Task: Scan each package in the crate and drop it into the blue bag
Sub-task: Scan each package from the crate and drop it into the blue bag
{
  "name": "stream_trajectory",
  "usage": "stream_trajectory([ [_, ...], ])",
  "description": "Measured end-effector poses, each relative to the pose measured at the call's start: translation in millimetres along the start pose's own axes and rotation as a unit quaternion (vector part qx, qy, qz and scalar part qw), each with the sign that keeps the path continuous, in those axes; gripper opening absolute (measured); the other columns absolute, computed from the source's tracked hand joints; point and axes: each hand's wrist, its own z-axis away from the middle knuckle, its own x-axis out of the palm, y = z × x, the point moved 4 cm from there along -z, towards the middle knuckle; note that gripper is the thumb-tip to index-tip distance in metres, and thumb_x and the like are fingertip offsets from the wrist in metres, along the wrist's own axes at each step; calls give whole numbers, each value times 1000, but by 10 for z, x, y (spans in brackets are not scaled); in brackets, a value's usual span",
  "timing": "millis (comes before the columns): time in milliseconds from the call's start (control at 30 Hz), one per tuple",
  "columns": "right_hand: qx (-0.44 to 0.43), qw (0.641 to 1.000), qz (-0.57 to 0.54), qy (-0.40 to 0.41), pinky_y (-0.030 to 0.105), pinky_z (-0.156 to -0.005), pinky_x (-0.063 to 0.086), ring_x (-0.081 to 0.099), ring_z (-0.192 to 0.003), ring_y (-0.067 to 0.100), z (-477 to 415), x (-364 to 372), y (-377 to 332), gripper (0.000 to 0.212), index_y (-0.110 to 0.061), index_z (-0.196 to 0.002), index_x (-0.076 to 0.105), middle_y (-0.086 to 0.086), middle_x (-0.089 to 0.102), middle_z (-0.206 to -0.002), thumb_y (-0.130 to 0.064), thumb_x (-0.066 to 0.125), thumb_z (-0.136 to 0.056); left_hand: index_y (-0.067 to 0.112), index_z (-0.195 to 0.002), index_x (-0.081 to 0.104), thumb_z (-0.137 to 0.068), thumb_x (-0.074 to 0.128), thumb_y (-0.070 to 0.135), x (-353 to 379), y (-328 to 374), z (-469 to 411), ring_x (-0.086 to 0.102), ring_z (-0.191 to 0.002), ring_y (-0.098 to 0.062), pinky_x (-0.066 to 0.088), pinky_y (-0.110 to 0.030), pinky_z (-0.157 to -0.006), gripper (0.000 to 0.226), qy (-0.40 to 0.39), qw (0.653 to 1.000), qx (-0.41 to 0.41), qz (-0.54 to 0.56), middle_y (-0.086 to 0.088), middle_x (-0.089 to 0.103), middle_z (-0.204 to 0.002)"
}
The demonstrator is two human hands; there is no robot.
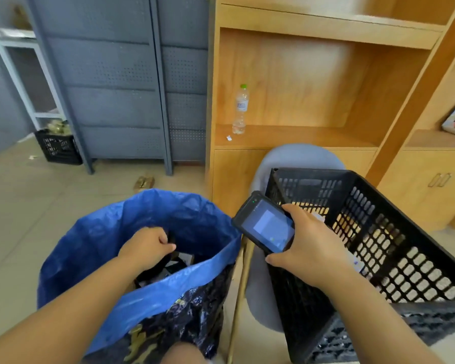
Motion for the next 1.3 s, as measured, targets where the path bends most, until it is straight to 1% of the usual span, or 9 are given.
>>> stream_trajectory([
  [133, 26, 999, 32, -12, 33, -68, 48, 52, -89, 15, 6, -28, 171, 89, -32, -130, 32, -12, 46, -103, -51, 77, -56, 17, -81, 61, -86, 61, 43, 186, 206, 54, 58, -73, -16, 46, -32, -65, 26, -69, 996, 22, -55, 1, 68, -85],
  [267, 64, 997, 40, -1, 30, -62, 44, 50, -85, 15, 67, -160, 493, 87, -32, -128, 34, -9, 51, -107, -51, 78, -55, 29, -73, 57, -86, 59, 48, 180, 736, 29, 57, -69, -6, 42, -28, -56, 23, -44, 994, 79, -53, 10, 63, -74],
  [400, 117, 992, 37, 19, 35, -65, 50, 51, -85, 17, 154, -367, 915, 87, -30, -128, 33, -7, 51, -107, -52, 78, -56, 30, -69, 59, -87, 56, 41, 233, 1474, -24, 60, -71, -10, 44, -29, -60, 21, -45, 985, 166, -22, 10, 62, -70],
  [533, 169, 984, 32, 47, 34, -67, 49, 53, -91, 18, 257, -582, 1367, 98, -30, -136, 30, -7, 53, -115, -53, 79, -55, 29, -75, 62, -86, 61, 49, 346, 2204, 3, 59, -78, -4, 48, -28, -67, 23, -35, 967, 248, 37, 13, 64, -78],
  [700, 228, 970, 16, 78, 39, -71, 52, 55, -91, 20, 358, -766, 1910, 98, -29, -135, 31, -8, 52, -108, -52, 80, -54, 31, -75, 59, -88, 58, 47, 650, 3107, -100, 58, -77, -7, 49, -30, -65, 21, -51, 944, 327, -3, 15, 61, -79],
  [833, 252, 964, 21, 78, 43, -76, 52, 53, -91, 21, 348, -819, 2264, 98, -27, -136, 33, -5, 52, -107, -50, 81, -53, 29, -82, 58, -89, 54, 42, 1093, 3676, -255, 58, -81, -14, 51, -35, -72, 15, -90, 926, 358, -81, 9, 62, -87],
  [1000, 257, 964, 52, 49, 38, -74, 50, 52, -88, 18, 210, -737, 2673, 93, -26, -136, 32, -7, 50, -102, -48, 77, -58, 20, -103, 52, -89, 54, 37, 1875, 4127, -595, 58, -89, -22, 48, -34, -74, 23, -168, 894, 351, -224, 1, 58, -95],
  [1133, 243, 967, 71, 23, 34, -72, 47, 51, -86, 17, -21, -645, 2886, 85, -27, -134, 32, -11, 44, -96, -45, 74, -61, 15, -122, 51, -87, 60, 42, 2353, 4210, -1012, 55, -95, -23, 47, -37, -75, 46, -202, 852, 330, -352, -4, 53, -106],
  [1300, 225, 970, 88, -17, 33, -70, 44, 51, -83, 17, -398, -553, 3075, 79, -29, -125, 32, -10, 47, -95, -49, 75, -62, 10, -139, 37, -81, 70, 43, 2675, 4200, -1552, 55, -110, -29, 51, -38, -84, 74, -247, 839, 216, -433, -12, 46, -132],
])
